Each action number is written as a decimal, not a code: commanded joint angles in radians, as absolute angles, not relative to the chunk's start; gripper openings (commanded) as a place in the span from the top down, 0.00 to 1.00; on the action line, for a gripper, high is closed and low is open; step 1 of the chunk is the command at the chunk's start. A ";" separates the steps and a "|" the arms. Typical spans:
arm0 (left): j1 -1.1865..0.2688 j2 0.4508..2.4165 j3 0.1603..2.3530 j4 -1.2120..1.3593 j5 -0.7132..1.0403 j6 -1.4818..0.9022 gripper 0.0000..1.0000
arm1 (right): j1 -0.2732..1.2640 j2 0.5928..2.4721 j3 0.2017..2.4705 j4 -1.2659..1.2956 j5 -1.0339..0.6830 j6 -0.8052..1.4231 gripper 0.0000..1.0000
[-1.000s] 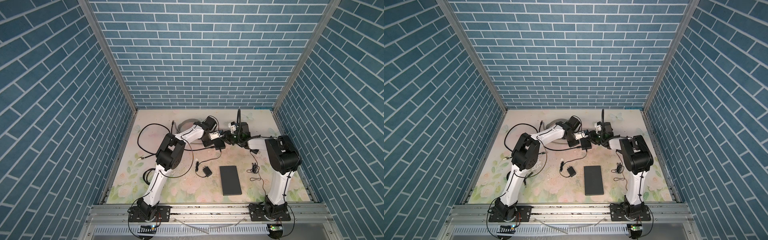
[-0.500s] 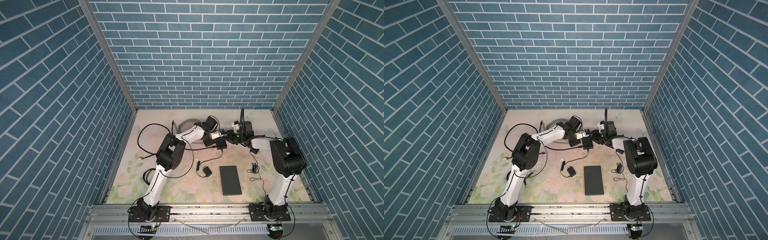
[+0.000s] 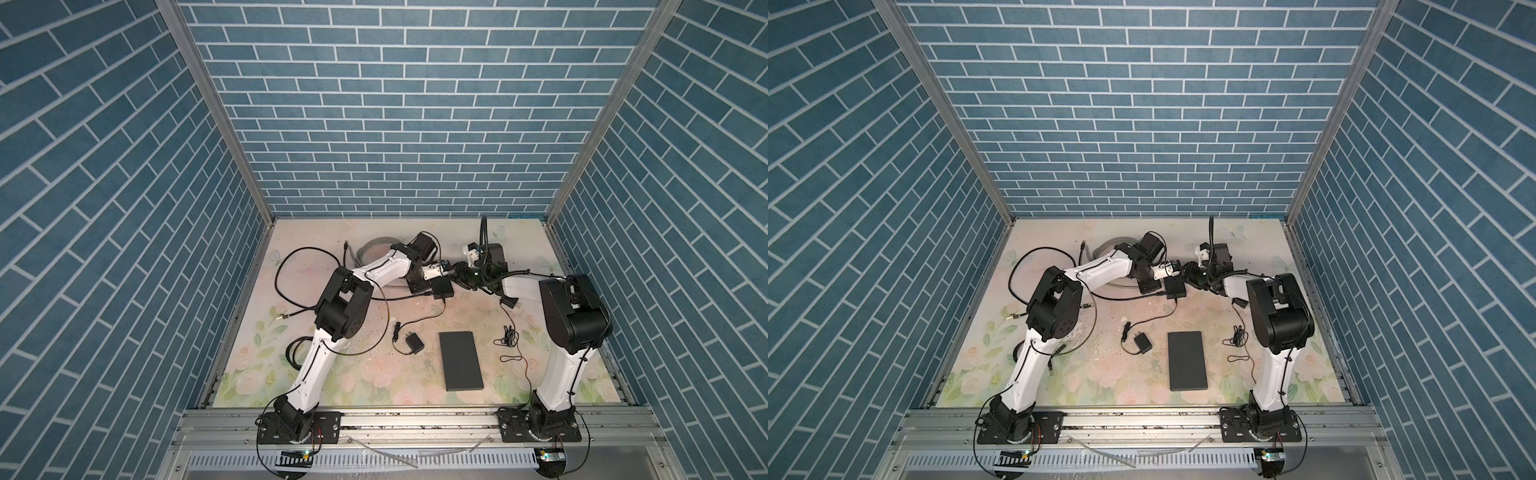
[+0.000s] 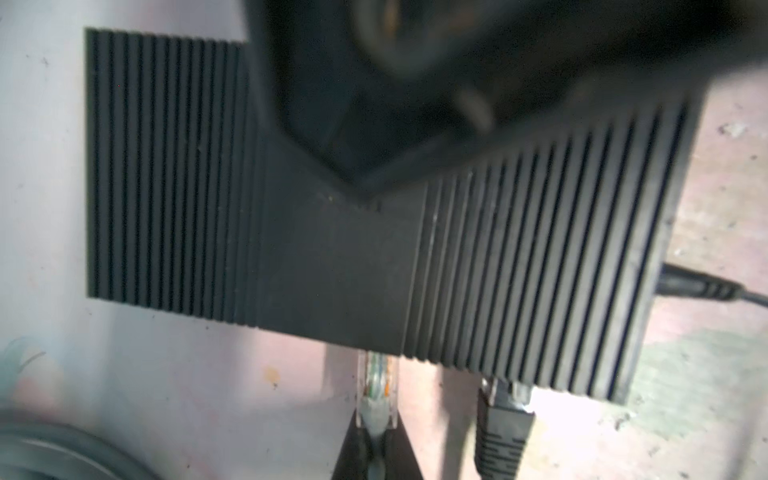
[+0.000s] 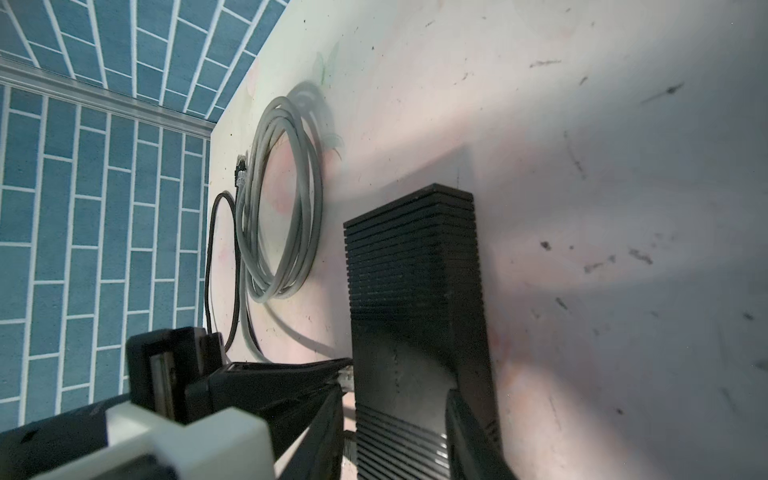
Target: Insert the plug into the switch port
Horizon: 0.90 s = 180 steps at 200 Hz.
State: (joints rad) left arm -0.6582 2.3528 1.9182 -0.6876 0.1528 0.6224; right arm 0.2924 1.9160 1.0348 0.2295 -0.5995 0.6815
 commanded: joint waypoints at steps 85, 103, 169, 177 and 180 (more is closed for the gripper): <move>-0.666 2.432 1.991 -0.756 0.123 0.592 1.00 | 0.298 1.991 1.059 0.207 -0.635 0.650 0.58; -0.666 2.432 1.988 -0.749 0.126 0.588 1.00 | 0.298 1.998 1.063 0.202 -0.640 0.646 0.58; -0.673 2.434 1.997 -0.754 0.190 0.592 1.00 | 0.300 2.002 1.074 0.167 -0.637 0.630 0.58; -0.673 2.450 2.020 -0.788 0.206 0.606 1.00 | 0.300 2.005 1.075 0.172 -0.635 0.636 0.58; -0.675 2.457 2.030 -0.799 0.207 0.608 1.00 | 0.299 2.006 1.075 0.173 -0.635 0.637 0.58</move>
